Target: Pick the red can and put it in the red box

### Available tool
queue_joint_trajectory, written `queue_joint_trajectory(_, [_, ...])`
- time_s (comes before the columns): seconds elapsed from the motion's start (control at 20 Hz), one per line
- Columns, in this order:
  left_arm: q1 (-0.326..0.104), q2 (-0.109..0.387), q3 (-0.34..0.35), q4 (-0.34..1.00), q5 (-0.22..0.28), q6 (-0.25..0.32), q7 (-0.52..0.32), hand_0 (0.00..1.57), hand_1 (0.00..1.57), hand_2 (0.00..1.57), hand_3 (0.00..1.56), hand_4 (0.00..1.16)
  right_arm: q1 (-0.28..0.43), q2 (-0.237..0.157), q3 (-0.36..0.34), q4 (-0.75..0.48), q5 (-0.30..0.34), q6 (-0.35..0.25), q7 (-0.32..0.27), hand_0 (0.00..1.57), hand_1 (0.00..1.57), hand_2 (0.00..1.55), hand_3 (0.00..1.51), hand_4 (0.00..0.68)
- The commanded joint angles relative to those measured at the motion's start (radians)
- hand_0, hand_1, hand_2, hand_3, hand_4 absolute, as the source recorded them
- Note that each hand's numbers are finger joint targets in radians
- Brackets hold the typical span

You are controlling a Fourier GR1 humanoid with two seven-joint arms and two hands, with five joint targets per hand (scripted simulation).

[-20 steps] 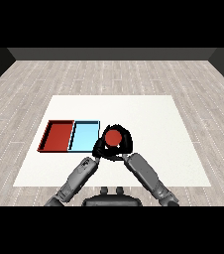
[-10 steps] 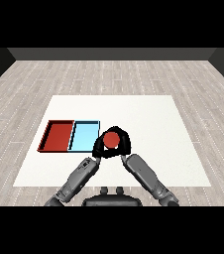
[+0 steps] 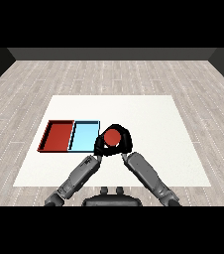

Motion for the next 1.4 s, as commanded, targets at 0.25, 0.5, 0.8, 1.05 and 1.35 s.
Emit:
queue_joint_trajectory(0.25, [0.011, -0.014, 0.032, -0.025, 0.008, -0.004, -0.142, 1.57, 1.57, 1.57, 1.51, 1.15, -0.020, 0.016, 0.051, 0.039, 0.008, -0.044, 0.082, 0.92, 0.92, 0.93, 0.53, 0.000])
queue_joint_trajectory(0.5, [0.031, -0.014, -0.012, 0.003, 0.054, 0.007, -0.205, 1.57, 1.57, 1.57, 1.51, 1.15, 0.014, 0.016, 0.017, 0.011, 0.086, -0.003, 0.131, 0.00, 0.00, 0.00, 0.00, 0.000])
queue_joint_trajectory(0.8, [-0.040, -0.014, 0.070, 0.041, -0.007, 0.014, -0.124, 1.57, 1.57, 1.57, 1.49, 1.13, 0.025, 0.016, -0.018, -0.021, 0.082, 0.031, 0.166, 0.00, 0.00, 0.00, 0.00, 0.000])
queue_joint_trajectory(1.05, [0.040, 0.001, 0.087, -0.041, -0.075, -0.007, -0.109, 1.57, 1.57, 1.57, 1.49, 1.13, 0.095, 0.016, 0.026, -0.015, 0.078, 0.008, 0.112, 0.00, 0.00, 0.00, 0.00, 0.000])
queue_joint_trajectory(1.35, [0.099, 0.011, 0.072, -0.169, -0.129, 0.034, -0.037, 1.57, 1.57, 1.57, 1.47, 1.13, 0.044, 0.016, -0.070, -0.041, 0.043, 0.060, 0.167, 0.00, 0.00, 0.00, 0.00, 0.000])
